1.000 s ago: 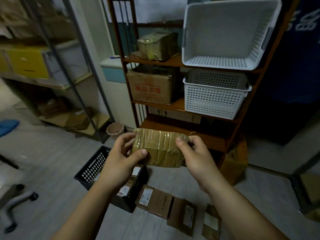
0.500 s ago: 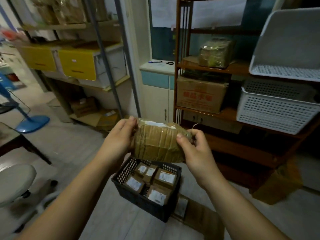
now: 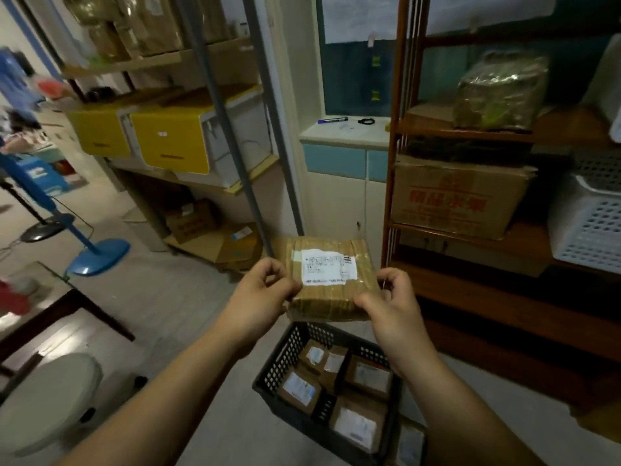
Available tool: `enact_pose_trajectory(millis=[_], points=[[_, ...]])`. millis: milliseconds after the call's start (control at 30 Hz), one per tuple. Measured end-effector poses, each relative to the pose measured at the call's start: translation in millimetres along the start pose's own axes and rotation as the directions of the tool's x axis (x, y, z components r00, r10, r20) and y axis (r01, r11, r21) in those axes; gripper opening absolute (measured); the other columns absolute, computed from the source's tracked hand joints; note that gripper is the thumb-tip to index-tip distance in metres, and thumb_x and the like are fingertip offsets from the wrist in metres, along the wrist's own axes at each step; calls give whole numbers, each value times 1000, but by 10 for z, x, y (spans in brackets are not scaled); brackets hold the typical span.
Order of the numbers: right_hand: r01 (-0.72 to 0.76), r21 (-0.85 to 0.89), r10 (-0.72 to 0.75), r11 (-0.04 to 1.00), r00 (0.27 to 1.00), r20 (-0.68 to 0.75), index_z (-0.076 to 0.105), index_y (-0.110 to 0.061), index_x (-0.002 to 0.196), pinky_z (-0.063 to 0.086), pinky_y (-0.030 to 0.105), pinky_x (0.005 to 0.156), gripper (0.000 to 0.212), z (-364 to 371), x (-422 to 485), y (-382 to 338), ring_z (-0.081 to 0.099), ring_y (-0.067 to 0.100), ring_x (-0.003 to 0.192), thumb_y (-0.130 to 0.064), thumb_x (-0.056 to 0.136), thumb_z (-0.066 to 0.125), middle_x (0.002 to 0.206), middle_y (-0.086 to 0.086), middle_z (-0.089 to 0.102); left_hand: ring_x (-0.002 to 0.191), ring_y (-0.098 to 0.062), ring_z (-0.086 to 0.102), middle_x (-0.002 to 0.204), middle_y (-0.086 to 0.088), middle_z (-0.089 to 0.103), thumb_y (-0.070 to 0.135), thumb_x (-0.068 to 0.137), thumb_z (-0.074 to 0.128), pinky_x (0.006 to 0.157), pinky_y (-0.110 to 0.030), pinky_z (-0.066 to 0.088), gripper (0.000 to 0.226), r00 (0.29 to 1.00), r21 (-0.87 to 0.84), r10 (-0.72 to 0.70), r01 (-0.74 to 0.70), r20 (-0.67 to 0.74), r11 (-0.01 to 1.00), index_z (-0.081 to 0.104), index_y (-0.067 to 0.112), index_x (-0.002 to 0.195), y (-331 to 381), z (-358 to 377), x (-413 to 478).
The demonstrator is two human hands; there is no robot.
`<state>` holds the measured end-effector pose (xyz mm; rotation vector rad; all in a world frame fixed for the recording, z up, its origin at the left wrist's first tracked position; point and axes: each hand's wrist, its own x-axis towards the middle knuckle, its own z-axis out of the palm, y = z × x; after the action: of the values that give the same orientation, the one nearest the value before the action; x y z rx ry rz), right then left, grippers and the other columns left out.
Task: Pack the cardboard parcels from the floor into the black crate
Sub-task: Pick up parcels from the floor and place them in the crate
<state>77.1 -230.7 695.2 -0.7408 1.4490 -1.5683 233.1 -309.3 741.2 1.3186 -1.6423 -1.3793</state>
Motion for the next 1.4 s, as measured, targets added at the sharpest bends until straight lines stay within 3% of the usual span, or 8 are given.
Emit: enact_pose_trajectory(millis=[333,467,600,867,967,1033,1267,1400], points=[[7,15,-7,1000,999,-34,43,-40,101,53,21,79,47,327,1011,266,57,2,99,-3,84,66,105,-18,54,78,-12,70,96,-2,69,9,86,62,67,-26,55,11,998,27,-46,45,47,999,52,14,85,-174,-101,1266],[9,-18,-11,1000,994,-109,41,-43,107,51,11,63,49,467,1221,372,56,-6,90,-7,86,65,98,-25,52,86,-20,70,97,-6,68,8,86,61,72,-30,55,9,986,44,-39,32,163,998,53,11,90,-278,-148,1725],[26,-88,-45,996,975,-219,45,-51,93,48,10,64,38,754,1492,478,55,-9,89,-18,88,65,101,-30,49,88,-19,68,99,-4,68,11,84,63,68,-27,52,10,960,76,9,-31,279,997,54,15,86,-414,-273,2256],[-7,-186,-73,982,906,-418,47,-43,105,47,4,69,24,1732,1993,828,53,-13,99,-27,91,59,113,-20,52,93,-12,61,109,0,59,19,87,59,62,-17,51,7,827,110,96,-187,554,976,55,16,92,-817,-924,3250],[-79,-197,-22,977,886,-463,48,-38,128,49,25,95,44,1918,2138,1012,46,1,124,-36,86,62,138,-9,48,106,-14,60,112,1,60,19,89,57,81,-29,56,12,763,94,7,-89,646,992,55,19,101,-1021,-1035,3524],[-139,-168,39,976,870,-492,49,-45,126,51,31,95,47,1970,2202,1146,50,7,122,-40,82,64,133,-11,51,110,-15,60,115,1,62,19,89,59,90,-39,54,20,741,115,-73,-6,667,993,55,18,109,-1172,-1037,3661],[-301,-250,159,920,871,-465,47,-43,129,48,34,99,49,1804,2598,1883,52,5,115,-29,85,65,132,-10,45,91,4,65,99,20,67,6,88,58,64,-17,55,44,730,88,-173,154,662,984,49,45,104,-1893,-733,3959],[-345,-320,216,882,901,-376,47,-48,124,48,38,100,44,1595,2950,2648,51,5,118,-42,84,63,128,-12,50,94,3,63,100,22,63,4,90,53,65,-15,54,47,756,152,-268,221,597,963,47,46,110,-2667,-439,4162]])
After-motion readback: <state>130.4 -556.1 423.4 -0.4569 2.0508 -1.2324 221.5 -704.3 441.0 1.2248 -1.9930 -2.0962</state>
